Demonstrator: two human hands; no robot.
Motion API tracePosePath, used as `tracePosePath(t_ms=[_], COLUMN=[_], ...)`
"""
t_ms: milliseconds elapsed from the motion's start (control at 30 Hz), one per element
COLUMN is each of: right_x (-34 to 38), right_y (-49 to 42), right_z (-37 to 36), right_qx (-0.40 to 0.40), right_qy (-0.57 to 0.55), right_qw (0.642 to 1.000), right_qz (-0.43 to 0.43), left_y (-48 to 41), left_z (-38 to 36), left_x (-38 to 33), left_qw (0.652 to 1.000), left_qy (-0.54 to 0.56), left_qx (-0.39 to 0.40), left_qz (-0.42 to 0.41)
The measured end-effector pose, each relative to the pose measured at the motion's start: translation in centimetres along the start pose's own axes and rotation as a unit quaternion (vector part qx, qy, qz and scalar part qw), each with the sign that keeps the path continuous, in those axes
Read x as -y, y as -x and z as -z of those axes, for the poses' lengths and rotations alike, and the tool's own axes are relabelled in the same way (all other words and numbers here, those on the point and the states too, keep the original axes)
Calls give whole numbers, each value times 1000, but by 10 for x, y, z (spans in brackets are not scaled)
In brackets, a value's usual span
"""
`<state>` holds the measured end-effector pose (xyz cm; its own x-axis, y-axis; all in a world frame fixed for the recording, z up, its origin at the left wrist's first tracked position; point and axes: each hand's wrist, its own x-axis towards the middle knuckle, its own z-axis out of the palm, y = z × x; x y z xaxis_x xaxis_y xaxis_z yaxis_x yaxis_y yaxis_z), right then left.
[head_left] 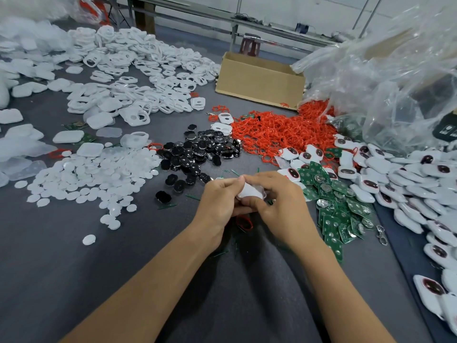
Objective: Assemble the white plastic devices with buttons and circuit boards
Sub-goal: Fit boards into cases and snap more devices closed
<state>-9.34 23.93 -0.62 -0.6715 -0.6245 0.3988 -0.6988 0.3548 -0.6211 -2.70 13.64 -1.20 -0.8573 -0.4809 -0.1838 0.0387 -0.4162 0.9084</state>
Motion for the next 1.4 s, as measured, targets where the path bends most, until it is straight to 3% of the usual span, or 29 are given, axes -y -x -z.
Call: tracePosePath(t_ms=[567, 800, 1067, 1233, 1400], right_x=[-5, -11, -13, -8, -5], right_y=[-2, -3, -7, -7, -5], right_z=[-1, 0, 8, 3, -6], right_qx=[22, -13, 15, -9, -62], right_qy=[-168, -364, -347, -349, -256], right_qw=[983, 905, 904, 900, 936], right_qz=[-71, -221, -251, -262, -234], left_y=[1, 3, 4, 5, 3], left_z=[-1, -5, -2, -4, -5], left_x=[4, 6, 8, 9, 11], left_qw=[999, 998, 998, 997, 994], left_qy=[9, 3, 5, -8, -30], left_qx=[-16, -29, -9, -17, -41], left_qz=[-42, -61, -62, -82, -99])
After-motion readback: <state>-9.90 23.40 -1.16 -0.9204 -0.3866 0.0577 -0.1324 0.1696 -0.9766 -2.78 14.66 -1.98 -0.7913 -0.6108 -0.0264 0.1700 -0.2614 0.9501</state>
